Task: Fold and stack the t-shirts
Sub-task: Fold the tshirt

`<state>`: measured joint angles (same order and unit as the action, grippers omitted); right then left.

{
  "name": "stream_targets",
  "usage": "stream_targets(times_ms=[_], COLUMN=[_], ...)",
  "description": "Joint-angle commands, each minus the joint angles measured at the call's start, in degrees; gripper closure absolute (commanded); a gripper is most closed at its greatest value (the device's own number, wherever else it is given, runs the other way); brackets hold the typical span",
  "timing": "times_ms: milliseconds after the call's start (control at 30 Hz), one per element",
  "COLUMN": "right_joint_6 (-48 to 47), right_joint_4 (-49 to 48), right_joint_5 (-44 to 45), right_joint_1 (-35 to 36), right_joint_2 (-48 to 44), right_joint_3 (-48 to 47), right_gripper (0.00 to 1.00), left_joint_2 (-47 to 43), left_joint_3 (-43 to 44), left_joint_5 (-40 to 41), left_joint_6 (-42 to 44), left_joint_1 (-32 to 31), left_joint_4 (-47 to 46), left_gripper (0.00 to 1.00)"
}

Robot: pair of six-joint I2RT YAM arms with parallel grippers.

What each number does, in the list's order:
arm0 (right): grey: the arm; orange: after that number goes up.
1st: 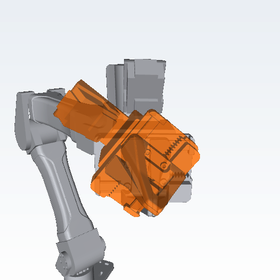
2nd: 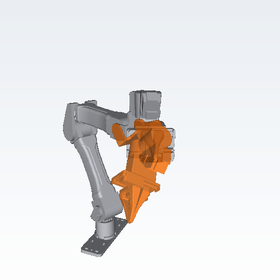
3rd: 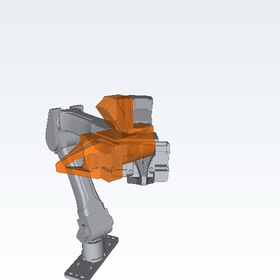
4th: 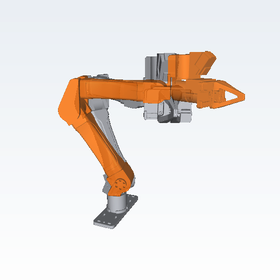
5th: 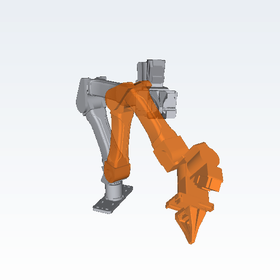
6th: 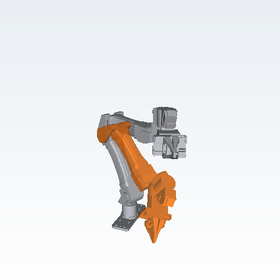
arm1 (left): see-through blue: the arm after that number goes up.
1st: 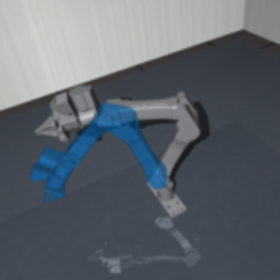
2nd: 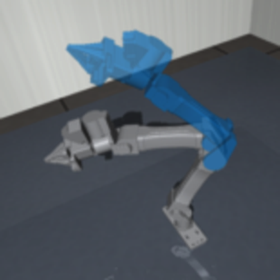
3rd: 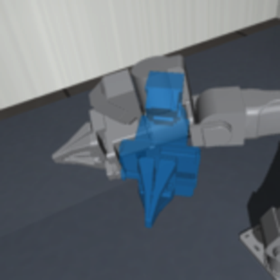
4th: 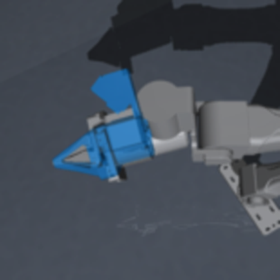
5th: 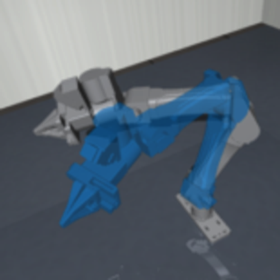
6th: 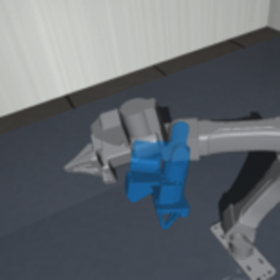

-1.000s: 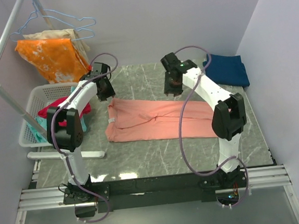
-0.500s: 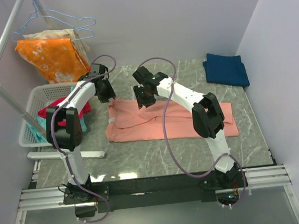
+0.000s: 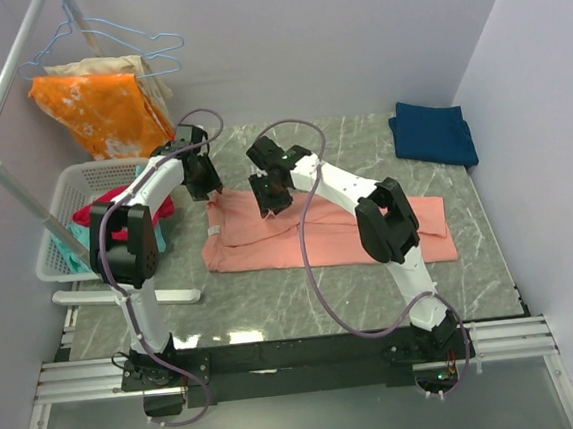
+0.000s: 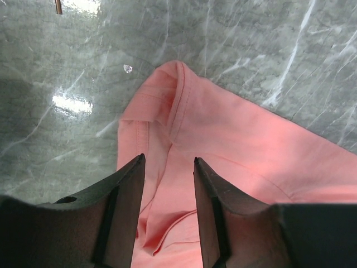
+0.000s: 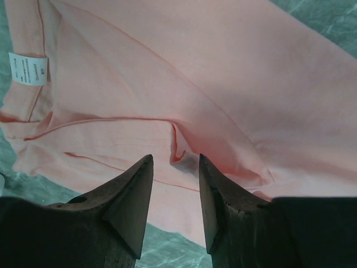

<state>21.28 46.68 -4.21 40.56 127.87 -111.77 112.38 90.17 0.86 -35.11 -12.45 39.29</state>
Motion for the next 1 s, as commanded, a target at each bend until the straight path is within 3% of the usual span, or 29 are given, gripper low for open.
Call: stream_targets(times_ms=[0, 467, 633, 667, 700, 733, 967], right_joint_6=[-0.8, -0.1, -0.18, -0.18, -0.18, -0.1, 0.6], right_joint_4=[-0.71, 0.87, 1.84, 2.19, 2.37, 2.37, 1.4], right_joint_5=[-0.54, 2.45, 3.94, 4.03, 4.12, 4.12, 5.26], right_joint_1=[1.02, 1.19, 1.19, 1.28, 1.28, 1.28, 2.25], right_joint_2=[0.54, 2.2, 2.03, 1.94, 1.77, 1.5, -4.81], right_joint_3=[-0.04, 1.82, 2.6, 2.69, 3.04, 3.48, 9.19], right_gripper=[0.55, 0.65, 0.83, 0.87, 0.98, 1.0, 1.0], left_joint_2=[0.74, -0.49, -0.93, -1.11, -1.28, -1.28, -1.64], left_joint_3=[0.27, -0.87, -1.58, -1.75, -1.93, -2.02, -2.81], left_joint_5=[0.28, 0.19, 0.19, 0.19, 0.19, 0.19, 0.1], left_joint_6=[0.75, 0.92, 0.92, 0.92, 0.92, 0.84, 0.48], left_joint_1=[0.32, 0.32, 0.32, 0.32, 0.32, 0.32, 0.32], left_joint_4=[0.18, 0.09, -0.09, -0.18, -0.35, -0.35, -0.88], left_gripper=[0.53, 0.53, 0.53, 0.53, 0.53, 0.53, 0.53])
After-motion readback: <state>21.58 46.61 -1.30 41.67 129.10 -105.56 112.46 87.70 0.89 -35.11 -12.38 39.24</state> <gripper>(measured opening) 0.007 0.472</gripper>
